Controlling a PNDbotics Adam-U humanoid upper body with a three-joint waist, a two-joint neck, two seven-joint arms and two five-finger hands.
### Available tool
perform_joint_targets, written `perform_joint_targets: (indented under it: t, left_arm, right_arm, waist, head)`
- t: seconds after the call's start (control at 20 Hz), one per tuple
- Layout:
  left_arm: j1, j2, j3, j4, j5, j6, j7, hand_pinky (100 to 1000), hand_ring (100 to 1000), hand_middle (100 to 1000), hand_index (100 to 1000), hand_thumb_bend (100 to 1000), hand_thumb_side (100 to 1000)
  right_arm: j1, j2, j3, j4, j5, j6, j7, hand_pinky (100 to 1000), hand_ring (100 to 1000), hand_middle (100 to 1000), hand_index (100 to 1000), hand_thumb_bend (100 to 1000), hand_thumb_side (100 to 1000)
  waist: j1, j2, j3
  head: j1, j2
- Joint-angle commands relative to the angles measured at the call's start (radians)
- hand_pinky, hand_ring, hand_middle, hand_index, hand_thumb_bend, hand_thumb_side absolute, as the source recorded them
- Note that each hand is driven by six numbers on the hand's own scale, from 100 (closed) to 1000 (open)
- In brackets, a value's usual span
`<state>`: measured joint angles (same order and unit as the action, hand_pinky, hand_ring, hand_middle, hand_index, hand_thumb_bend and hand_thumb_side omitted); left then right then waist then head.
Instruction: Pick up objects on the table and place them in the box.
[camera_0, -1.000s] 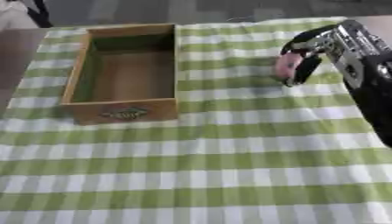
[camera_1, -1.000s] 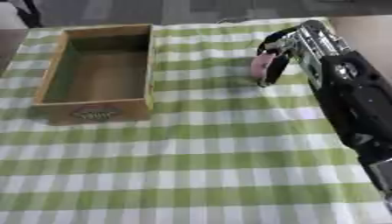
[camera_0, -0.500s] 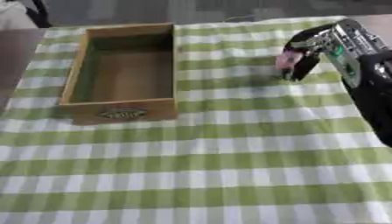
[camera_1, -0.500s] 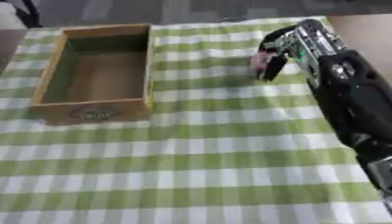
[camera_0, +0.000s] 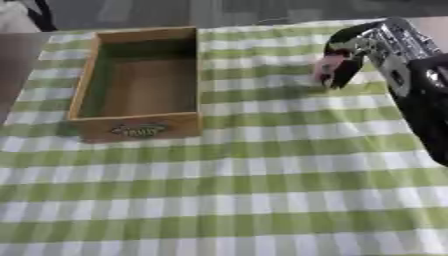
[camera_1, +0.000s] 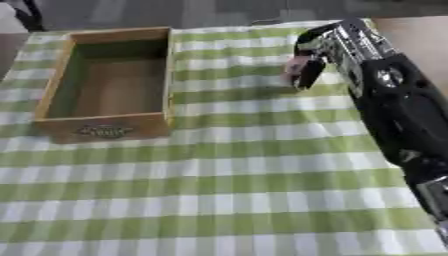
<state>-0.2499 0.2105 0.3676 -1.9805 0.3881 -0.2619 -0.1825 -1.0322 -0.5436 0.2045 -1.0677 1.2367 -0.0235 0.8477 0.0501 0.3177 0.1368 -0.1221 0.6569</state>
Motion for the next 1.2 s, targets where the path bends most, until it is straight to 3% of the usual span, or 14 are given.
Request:
perform_joint_targets:
  t: [0.05, 0.7, 1.2]
  left_arm:
    - [-0.010, 0.015, 0.004, -0.019, 0.008, 0.003, -0.001, 647, 522, 610, 914, 100, 985]
    - [-0.010, 0.015, 0.002, -0.019, 0.009, 0.007, -0.001, 647, 523, 610, 913, 100, 982]
    - [-0.012, 0.011, -0.003, -0.019, 0.014, 0.012, -0.001, 646, 524, 610, 912, 100, 978]
  right_arm:
    - [-0.031, -0.015, -0.007, -0.038, 0.020, 0.005, -0.030, 584, 655, 464, 561, 100, 370]
    - [-0.081, 0.018, -0.003, -0.133, 0.038, 0.016, -0.109, 550, 615, 441, 538, 100, 395]
    - [-0.163, 0.125, 0.048, -0.174, 0.059, 0.006, -0.166, 563, 620, 462, 567, 100, 407]
  waist:
    - [-0.002, -0.022, 0.000]
    - [-0.005, -0.029, 0.005]
    - [-0.007, -0.036, 0.020]
  head:
    - [-0.002, -0.009]
    - [-0.009, -0.008]
    - [-0.018, -0.008]
